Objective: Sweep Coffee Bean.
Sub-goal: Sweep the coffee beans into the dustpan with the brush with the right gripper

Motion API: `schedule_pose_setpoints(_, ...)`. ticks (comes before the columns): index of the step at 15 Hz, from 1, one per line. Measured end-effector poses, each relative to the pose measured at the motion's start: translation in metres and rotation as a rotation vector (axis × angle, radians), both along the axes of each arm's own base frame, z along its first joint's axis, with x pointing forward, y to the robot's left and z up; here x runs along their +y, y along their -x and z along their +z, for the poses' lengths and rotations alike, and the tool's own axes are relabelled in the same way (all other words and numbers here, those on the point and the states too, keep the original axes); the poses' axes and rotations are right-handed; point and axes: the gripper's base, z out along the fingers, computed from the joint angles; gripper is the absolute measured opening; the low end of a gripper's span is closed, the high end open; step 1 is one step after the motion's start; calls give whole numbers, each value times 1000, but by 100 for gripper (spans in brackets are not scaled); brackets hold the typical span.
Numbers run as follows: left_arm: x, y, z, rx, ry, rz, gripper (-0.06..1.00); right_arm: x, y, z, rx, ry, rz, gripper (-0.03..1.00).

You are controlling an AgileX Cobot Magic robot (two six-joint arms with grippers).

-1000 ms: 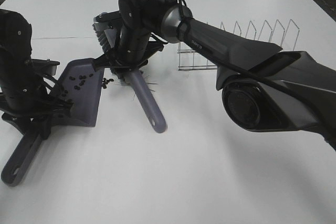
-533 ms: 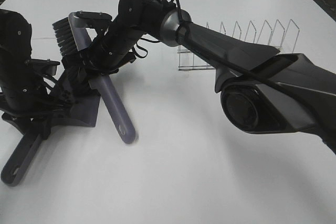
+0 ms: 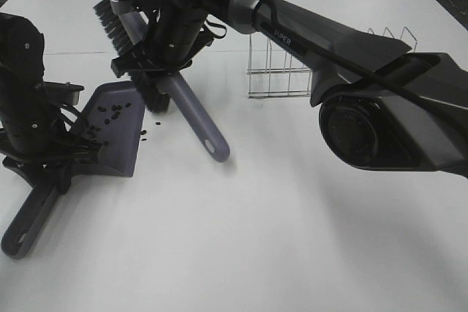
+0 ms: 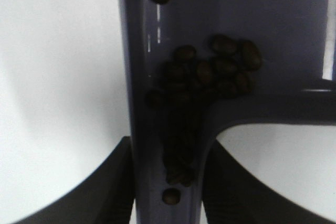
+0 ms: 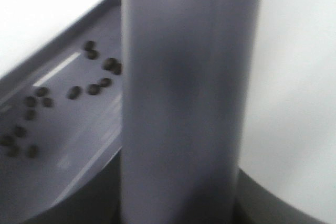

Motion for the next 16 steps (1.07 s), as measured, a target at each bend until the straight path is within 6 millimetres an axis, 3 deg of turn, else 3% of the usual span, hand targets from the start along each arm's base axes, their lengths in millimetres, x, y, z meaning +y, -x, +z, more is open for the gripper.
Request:
schedule_pose_setpoints(3, 0, 0, 0, -5, 2, -2, 34, -15, -7, -1, -47, 132, -95, 28)
schedule_pose_setpoints(11, 0, -1, 0, -7, 2, -2, 34, -17, -7, -2, -45, 154, -110, 28)
schedule_pose_setpoints(16, 0, -1, 0, -8, 2, -3, 34, -23, -22, -3, -144, 101, -163, 28)
